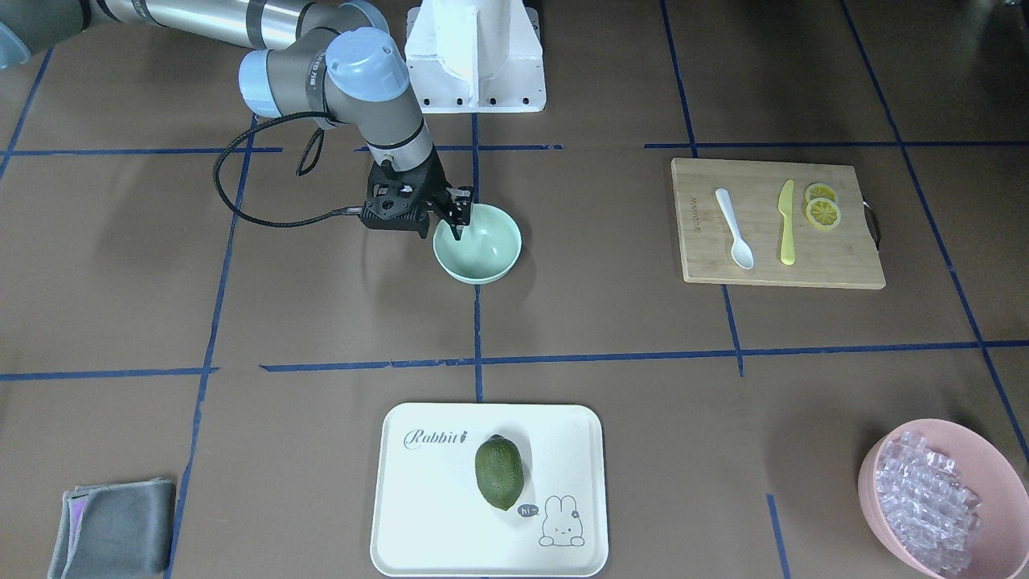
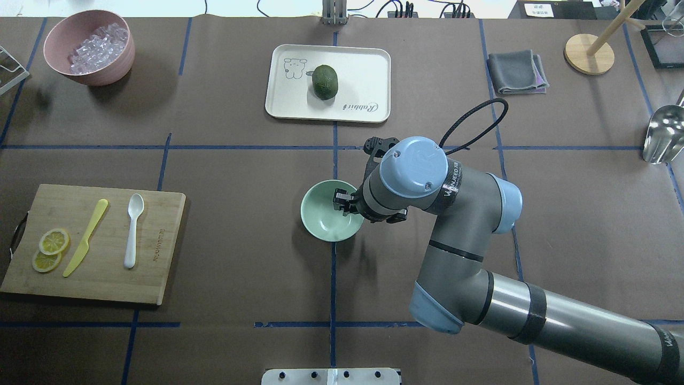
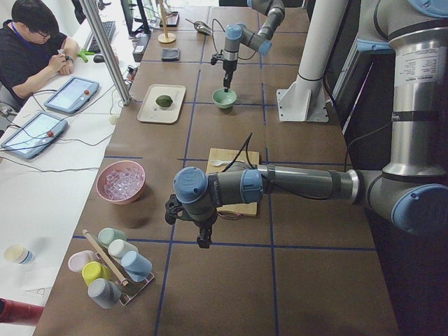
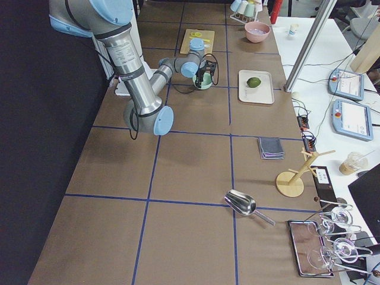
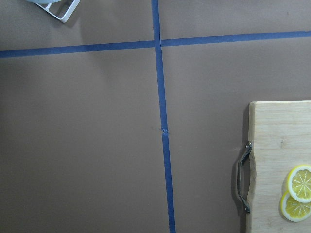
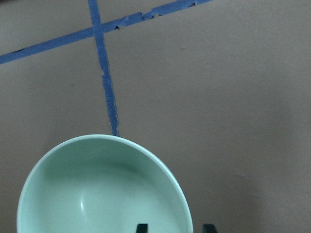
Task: Place spoon in bowl
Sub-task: 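Grip the bowl rim and slide it to the table centre, then release the bowl and raise the right arm while the left reaches the board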
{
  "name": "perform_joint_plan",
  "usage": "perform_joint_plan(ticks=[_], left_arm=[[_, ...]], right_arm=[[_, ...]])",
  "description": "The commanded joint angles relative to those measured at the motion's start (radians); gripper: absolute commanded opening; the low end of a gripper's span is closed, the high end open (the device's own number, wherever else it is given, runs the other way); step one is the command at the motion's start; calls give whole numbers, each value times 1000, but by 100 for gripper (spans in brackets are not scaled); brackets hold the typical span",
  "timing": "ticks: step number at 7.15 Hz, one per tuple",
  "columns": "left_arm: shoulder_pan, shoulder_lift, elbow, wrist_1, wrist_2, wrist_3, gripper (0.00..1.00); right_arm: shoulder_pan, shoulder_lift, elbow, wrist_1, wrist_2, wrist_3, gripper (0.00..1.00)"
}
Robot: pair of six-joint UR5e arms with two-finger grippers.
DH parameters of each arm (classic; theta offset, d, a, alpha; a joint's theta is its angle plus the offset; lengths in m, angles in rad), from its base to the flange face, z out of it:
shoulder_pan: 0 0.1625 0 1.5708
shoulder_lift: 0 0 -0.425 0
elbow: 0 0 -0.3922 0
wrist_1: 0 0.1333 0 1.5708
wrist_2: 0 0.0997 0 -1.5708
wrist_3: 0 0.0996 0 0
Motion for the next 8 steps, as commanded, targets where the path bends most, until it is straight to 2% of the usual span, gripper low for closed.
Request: perform_joint_plan(ticks=[1,2,3,4,5,6,7,8], left_arm=[[0,-2,-7,-1,1,-1,100],[0,-5,-22,-1,1,-3,100],[3,-17,-82,-4,18,-47,100],[15,-13,-221,-5,74,-182,100],[97,-4,-325,-7,77,-319,100],[174,-4,-387,-8,74,-431,100],[258,-4,-417,-61,77,-584,100],[346,-2,-409,-200,94,-759,100]], right_arm=[[0,1,7,0,0,-3,100],[0,1,7,0,0,-3,100],[0,1,16,-1,0,-3,100],[12,-4,37,-7,3,-3,100],[46,-22,60,-17,12,-6,100],[84,-62,104,-62,26,-29,100],[113,-74,156,-146,44,-127,100],[150,-93,222,-256,52,-225,100]])
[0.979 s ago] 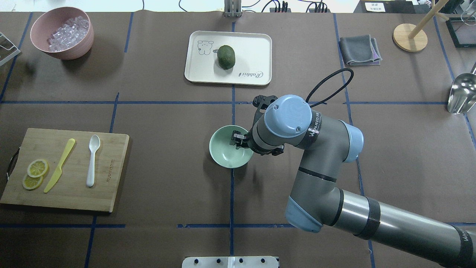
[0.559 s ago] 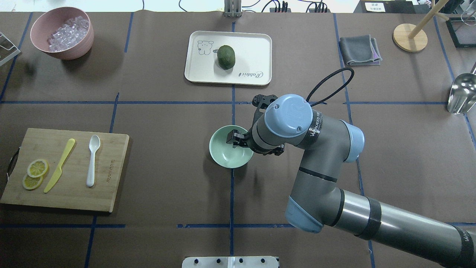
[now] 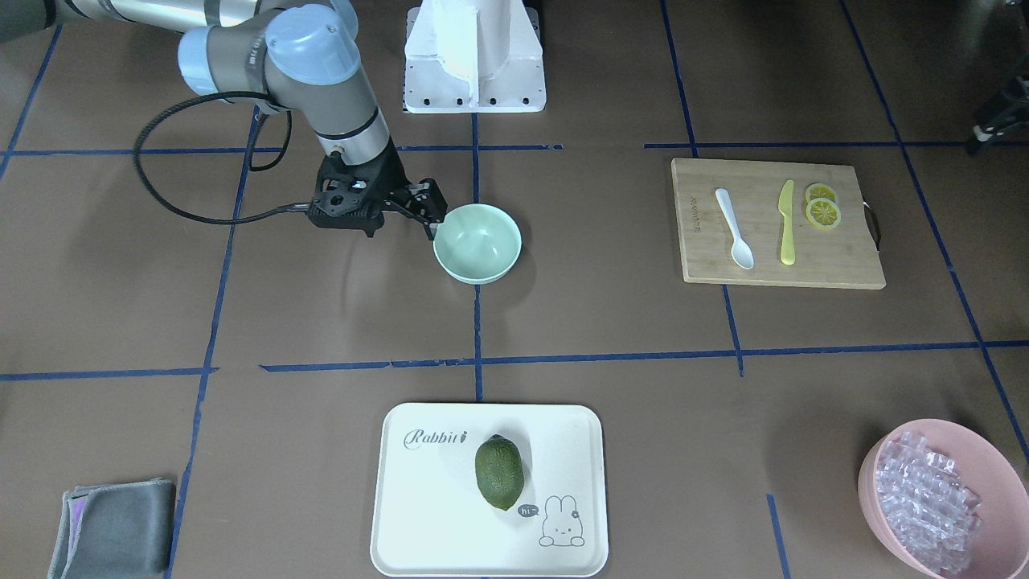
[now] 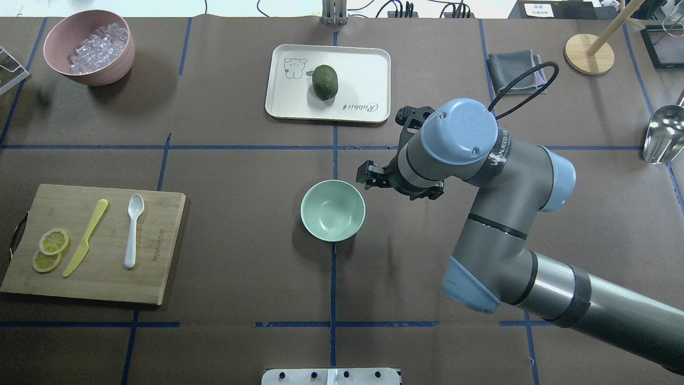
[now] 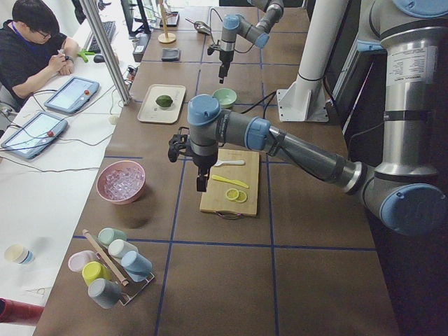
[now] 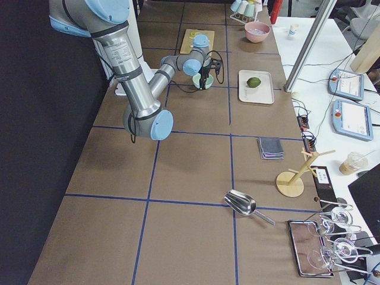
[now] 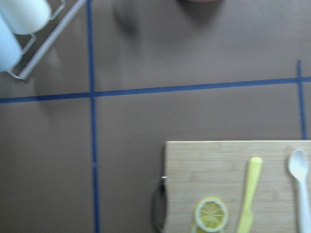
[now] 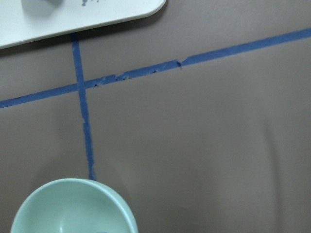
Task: Place spoon in bowl
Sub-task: 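Release the bowl and raise the right arm while the left reaches the board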
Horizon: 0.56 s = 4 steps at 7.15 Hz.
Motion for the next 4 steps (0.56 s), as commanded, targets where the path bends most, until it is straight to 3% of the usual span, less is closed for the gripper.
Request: perform_joint_plan(ticks=[1,2,4], left_arm=[[214,15,-17,-247,129,-396,100],[350,53,-1,-400,264,-553,100],[533,43,120,-604,438,-727,100]], right_arm=[[91,-37,115,-185,36,-209,100],[151,-72,138,-206,87,-280,100],[277,-154,164,-207,182,-447,100]])
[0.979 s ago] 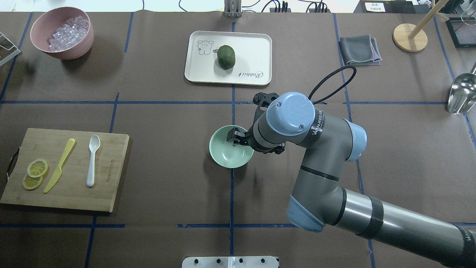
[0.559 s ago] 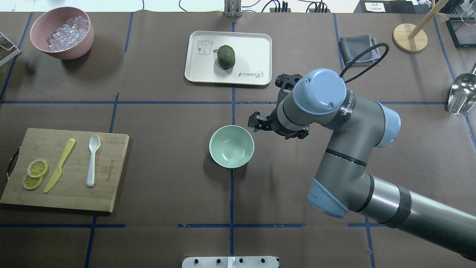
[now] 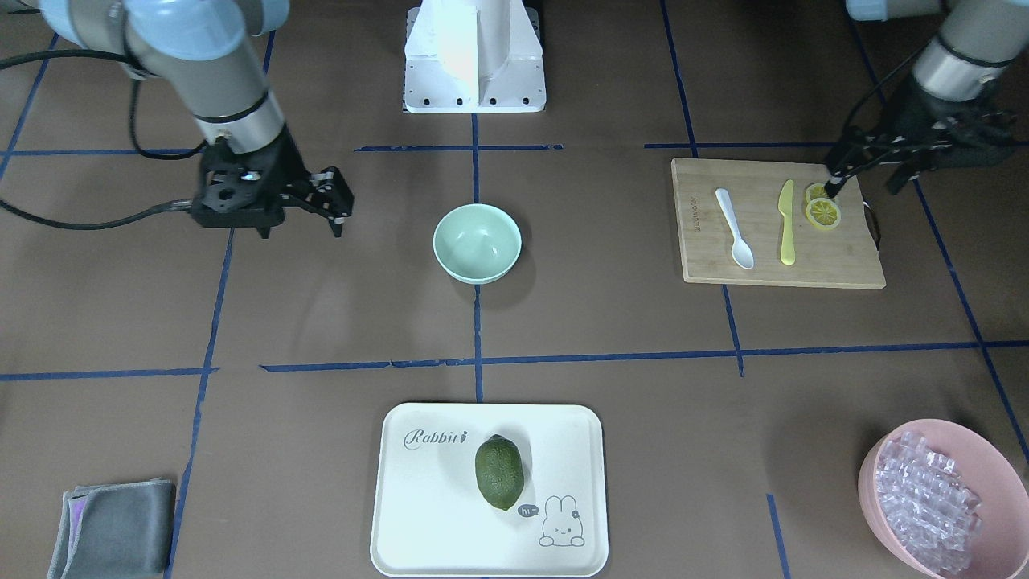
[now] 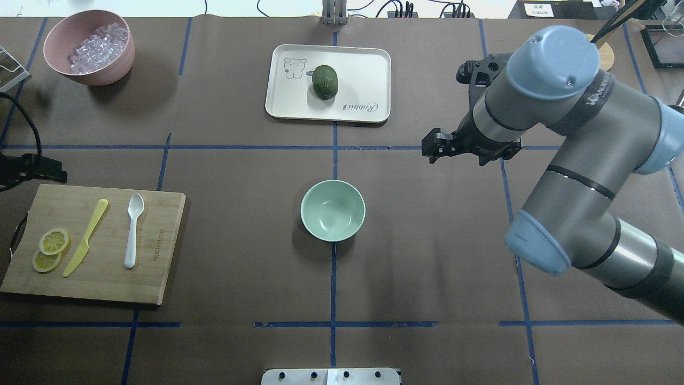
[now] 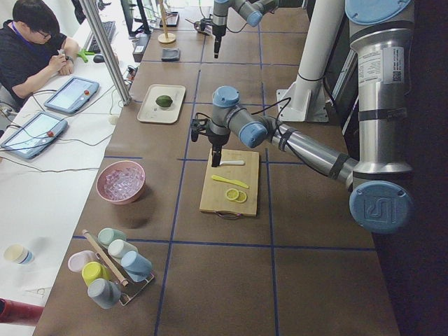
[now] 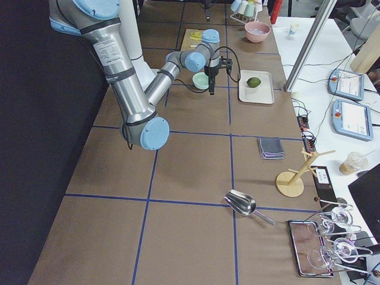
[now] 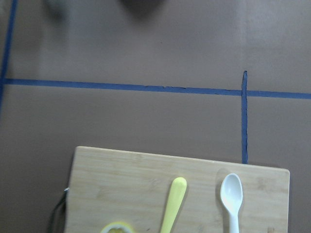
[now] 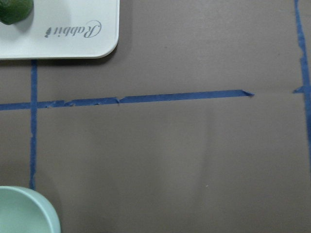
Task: Place spoon in bowl
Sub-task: 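Release the bowl and raise the right arm while the left reaches the board, then lower the left gripper onto the white spoon and close on it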
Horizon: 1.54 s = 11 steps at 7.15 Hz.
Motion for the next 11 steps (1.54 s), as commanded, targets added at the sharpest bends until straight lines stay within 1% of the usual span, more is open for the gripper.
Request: perform_joint_plan(ticks=[1,2,3,4,5,7,8,11], left_arm=[[147,-31,117,-179,118,-153,100],[169,-70,139,-174,123,-160,100],[202,-85,159,-172,126,-160,100],[225,-104,174,-171,127,-160,100],[227,-119,203,-172,126,-158,96],[247,-125,242,-174,126,-154,89],[247,-125,244,-174,123,-152,86],[256,-125,240,-172,121,-152,85]], right_arm=[[139,-102,28,-6,82,-208,100],[216,-161,28,-6,128,-337,100],[273,-208,27,-4,145,-442,100],[308,-249,22,-1,144,-531,100],[333,-274,19,-1,144,-585,100],[344,-286,18,0,144,-596,100],[345,-286,18,-1,143,-596,100],[345,-286,18,-1,142,-593,100]])
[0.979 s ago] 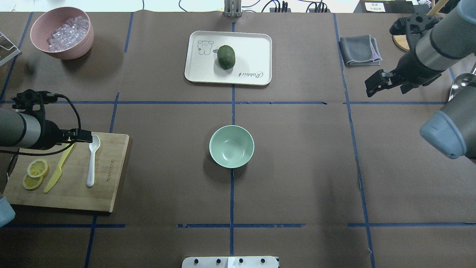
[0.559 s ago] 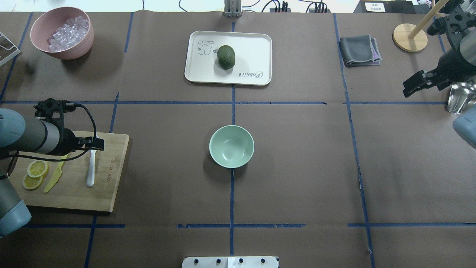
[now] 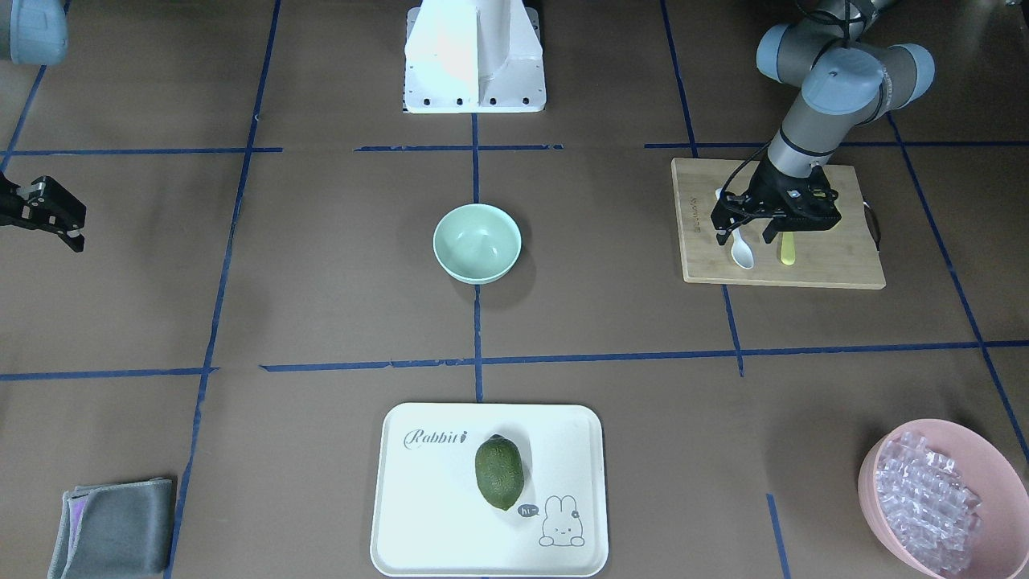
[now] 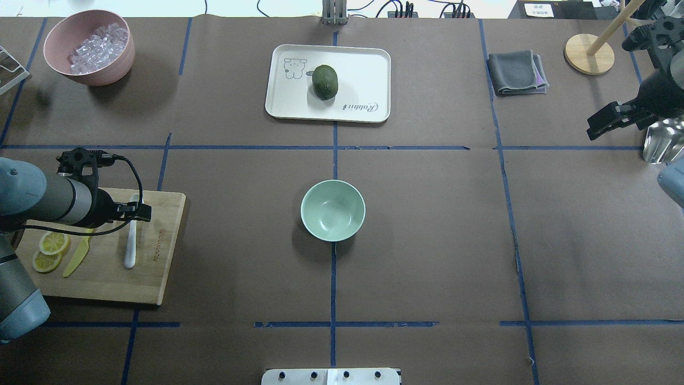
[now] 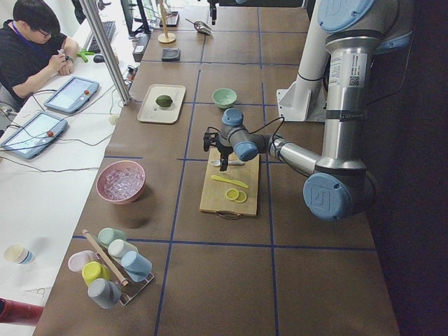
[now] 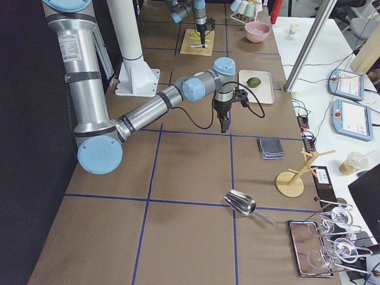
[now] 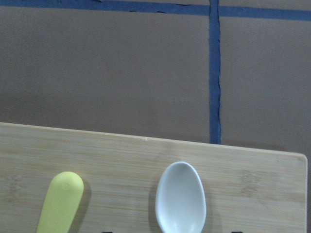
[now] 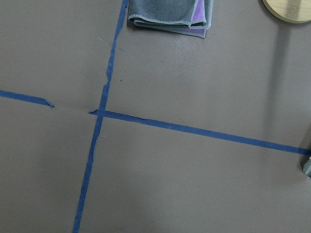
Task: Place spoon in bowl
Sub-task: 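Lower the left gripper onto the white spoon and close on it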
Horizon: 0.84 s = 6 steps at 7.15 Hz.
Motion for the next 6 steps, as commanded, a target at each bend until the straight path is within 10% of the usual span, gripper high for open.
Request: perform_joint_plan(ticks=[1,4,6], left_arm=[[6,-1,-3,1,-1,-1,85],[17,3,-16,1,2,-4,81],[17,3,-17,16,1,-5,55]], right_arm=[[0,-2,-2,0,-2,1,100],[-1,-3,-29,0,0,4,100],[-1,-3,-29,0,0,4,100]])
